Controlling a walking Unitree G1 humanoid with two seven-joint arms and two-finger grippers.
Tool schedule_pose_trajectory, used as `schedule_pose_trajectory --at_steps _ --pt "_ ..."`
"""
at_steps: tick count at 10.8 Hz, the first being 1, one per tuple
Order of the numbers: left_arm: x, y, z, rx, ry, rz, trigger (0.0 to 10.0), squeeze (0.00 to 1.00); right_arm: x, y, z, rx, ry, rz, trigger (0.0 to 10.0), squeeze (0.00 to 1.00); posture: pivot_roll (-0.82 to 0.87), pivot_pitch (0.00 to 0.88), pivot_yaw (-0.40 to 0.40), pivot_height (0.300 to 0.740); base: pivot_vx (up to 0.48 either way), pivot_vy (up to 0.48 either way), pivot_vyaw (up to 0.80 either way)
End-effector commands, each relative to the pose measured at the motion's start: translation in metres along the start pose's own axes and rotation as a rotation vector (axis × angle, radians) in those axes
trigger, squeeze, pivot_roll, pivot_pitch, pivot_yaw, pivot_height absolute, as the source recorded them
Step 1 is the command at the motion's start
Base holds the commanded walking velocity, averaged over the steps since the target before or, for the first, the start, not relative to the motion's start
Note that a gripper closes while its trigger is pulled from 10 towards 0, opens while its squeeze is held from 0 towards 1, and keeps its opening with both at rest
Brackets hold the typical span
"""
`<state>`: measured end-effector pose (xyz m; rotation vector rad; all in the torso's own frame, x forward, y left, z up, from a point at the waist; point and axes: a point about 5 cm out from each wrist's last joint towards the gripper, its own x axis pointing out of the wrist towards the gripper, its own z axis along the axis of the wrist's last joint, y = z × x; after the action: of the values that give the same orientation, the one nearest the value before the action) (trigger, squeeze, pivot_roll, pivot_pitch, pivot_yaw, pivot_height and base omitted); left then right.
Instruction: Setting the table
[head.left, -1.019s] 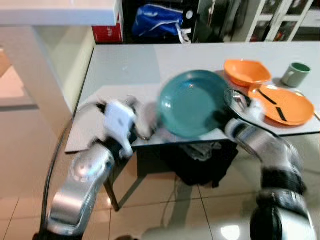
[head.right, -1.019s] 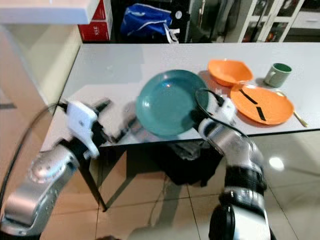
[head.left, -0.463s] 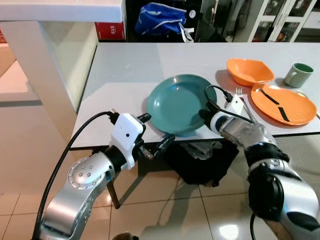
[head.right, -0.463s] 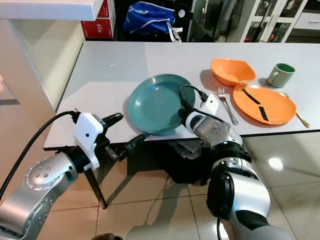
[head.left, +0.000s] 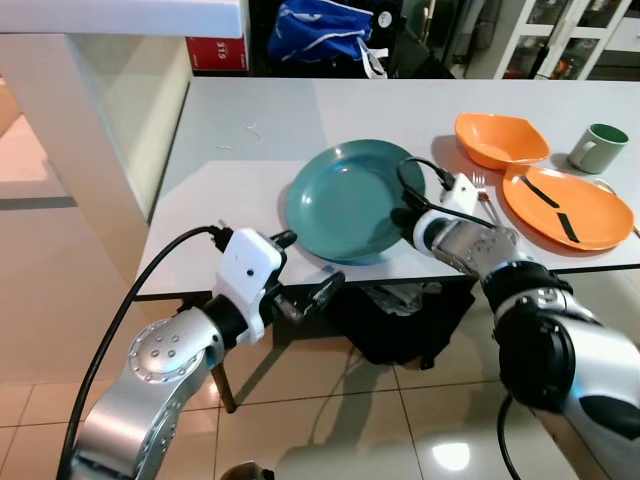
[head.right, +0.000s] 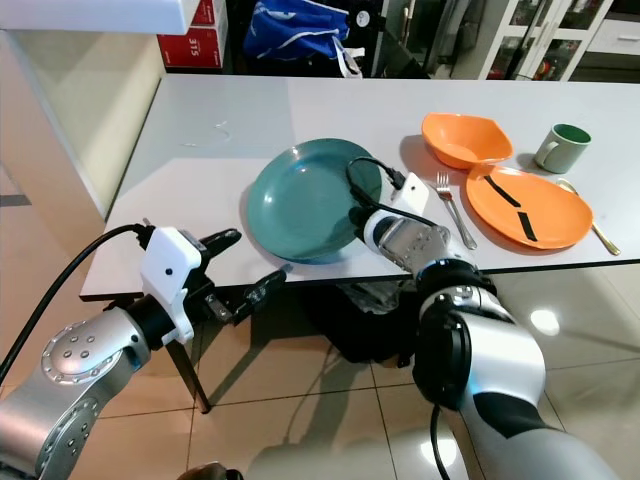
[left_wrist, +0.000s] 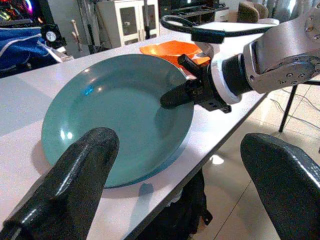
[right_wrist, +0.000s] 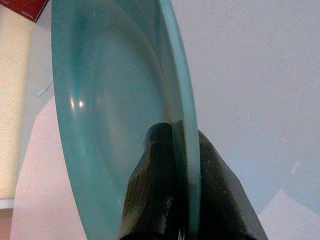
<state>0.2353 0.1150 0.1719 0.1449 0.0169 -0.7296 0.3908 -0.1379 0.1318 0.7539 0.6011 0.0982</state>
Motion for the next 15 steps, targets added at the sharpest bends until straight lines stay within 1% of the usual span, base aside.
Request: schedule_pose_trajectory --at_steps 1,3,4,5,6,7,8,9,10,11,12,13,14,15 --pt "0.001 0.000 0.004 0.004 -0.006 0.004 10.0 0.00 0.001 0.001 -0.001 -0.030 0.013 -0.025 10.0 0.60 0.04 0.056 -0.055 0.740 0.000 0.000 0.00" --pt "0.001 0.003 0.004 0.004 -0.002 0.025 10.0 0.00 0.001 0.004 0.003 -0.047 -0.011 -0.030 10.0 0.81 0.04 0.058 -0.056 0.740 0.000 0.000 0.00" --pt "0.001 0.003 0.005 0.006 -0.002 0.031 10.0 0.00 0.001 0.005 0.003 -0.060 -0.022 -0.031 10.0 0.87 0.04 0.057 -0.056 0.740 0.000 0.000 0.00" --pt "0.002 0.005 0.006 0.008 -0.005 0.038 10.0 0.00 0.002 0.007 0.004 -0.104 -0.035 -0.025 10.0 0.98 0.05 0.054 -0.057 0.740 0.000 0.000 0.00" --pt "0.002 0.007 0.007 0.010 -0.007 0.043 10.0 0.00 0.003 0.010 0.004 -0.158 -0.044 -0.019 10.0 1.00 0.05 0.054 -0.057 0.740 0.000 0.000 0.00" --pt "0.002 0.008 0.007 0.011 -0.009 0.048 10.0 0.00 0.004 0.013 0.005 -0.272 -0.058 -0.015 10.0 1.00 0.05 0.051 -0.056 0.740 0.000 0.000 0.00" --pt "0.004 0.010 0.008 0.012 -0.014 0.053 10.0 0.00 0.006 0.018 0.001 -0.395 -0.060 -0.011 10.0 1.00 0.05 0.045 -0.055 0.740 0.000 0.000 0.00" --pt "0.005 0.010 0.009 0.015 -0.016 0.053 10.0 0.00 0.007 0.019 -0.002 -0.428 -0.062 -0.017 10.0 1.00 0.05 0.043 -0.055 0.740 0.000 0.000 0.00" --pt "0.006 0.010 0.010 0.015 -0.020 0.053 10.0 0.00 0.008 0.020 -0.003 -0.542 -0.077 -0.054 10.0 1.00 0.06 0.040 -0.055 0.740 0.000 0.000 0.00" --pt "0.009 0.011 0.011 0.017 -0.027 0.054 10.0 0.00 0.009 0.020 -0.001 -0.683 -0.124 -0.122 10.0 0.00 0.06 0.036 -0.058 0.740 0.000 0.000 0.00" --pt "0.009 0.013 0.012 0.019 -0.029 0.055 10.0 0.00 0.009 0.021 0.001 -0.787 -0.157 -0.164 10.0 0.00 0.06 0.036 -0.055 0.740 0.000 0.000 0.00" --pt "0.007 0.014 0.012 0.021 -0.027 0.056 10.0 0.00 0.009 0.018 -0.002 -0.818 -0.156 -0.190 10.0 0.00 0.07 0.035 -0.052 0.740 0.000 0.000 0.00" --pt "0.007 0.015 0.013 0.024 -0.027 0.057 10.0 0.00 0.009 0.015 -0.001 -0.793 -0.183 -0.215 10.0 0.00 0.07 0.032 -0.053 0.740 0.000 0.000 0.00" --pt "0.007 0.016 0.013 0.025 -0.028 0.059 10.0 0.00 0.009 0.015 -0.001 -0.800 -0.187 -0.214 10.0 0.00 0.07 0.031 -0.051 0.740 0.000 0.000 0.00"
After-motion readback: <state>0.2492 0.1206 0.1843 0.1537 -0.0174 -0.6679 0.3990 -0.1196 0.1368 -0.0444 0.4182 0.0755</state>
